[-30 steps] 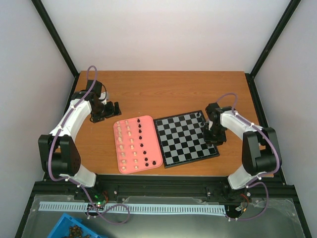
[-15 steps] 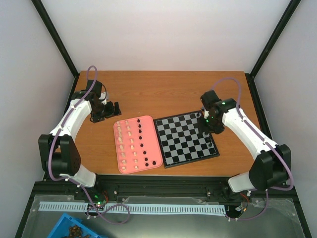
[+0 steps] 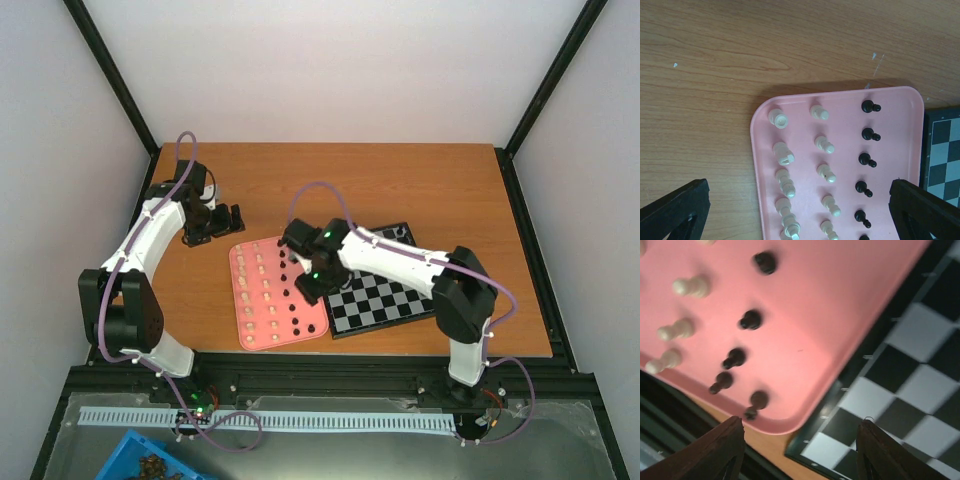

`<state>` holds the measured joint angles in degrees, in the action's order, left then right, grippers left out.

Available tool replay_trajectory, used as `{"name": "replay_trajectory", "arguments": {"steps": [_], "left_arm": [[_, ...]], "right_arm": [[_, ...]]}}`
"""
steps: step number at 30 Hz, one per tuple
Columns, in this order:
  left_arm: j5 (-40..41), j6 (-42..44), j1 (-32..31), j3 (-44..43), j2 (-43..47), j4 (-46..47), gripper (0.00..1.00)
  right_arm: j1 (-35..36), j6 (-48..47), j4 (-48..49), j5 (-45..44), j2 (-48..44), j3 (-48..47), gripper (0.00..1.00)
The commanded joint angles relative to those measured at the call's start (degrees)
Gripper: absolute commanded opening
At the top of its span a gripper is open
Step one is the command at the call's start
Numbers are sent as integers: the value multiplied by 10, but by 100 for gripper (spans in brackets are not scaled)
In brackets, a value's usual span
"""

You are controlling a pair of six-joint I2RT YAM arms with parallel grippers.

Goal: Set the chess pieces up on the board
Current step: Pick up the chess piece from the storage box.

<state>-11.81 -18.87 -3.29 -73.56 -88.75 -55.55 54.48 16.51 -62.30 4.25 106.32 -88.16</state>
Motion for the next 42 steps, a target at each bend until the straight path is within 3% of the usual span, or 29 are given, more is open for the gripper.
{"name": "replay_trajectory", "arguments": {"steps": [1, 22, 29, 42], "left_arm": [[-3, -3, -5, -12, 0, -5, 100], [-6, -5, -6, 1, 15, 3, 100], [-7, -4, -6, 1, 11, 5, 100], [-8, -4, -6, 8, 10, 8, 100]], "right_arm": [[43, -21, 12, 49, 23, -13, 60], [72, -44, 65, 89, 70, 63, 51], [72, -46, 61, 87, 80, 62, 36], [72, -52, 55, 89, 84, 60, 18]]}}
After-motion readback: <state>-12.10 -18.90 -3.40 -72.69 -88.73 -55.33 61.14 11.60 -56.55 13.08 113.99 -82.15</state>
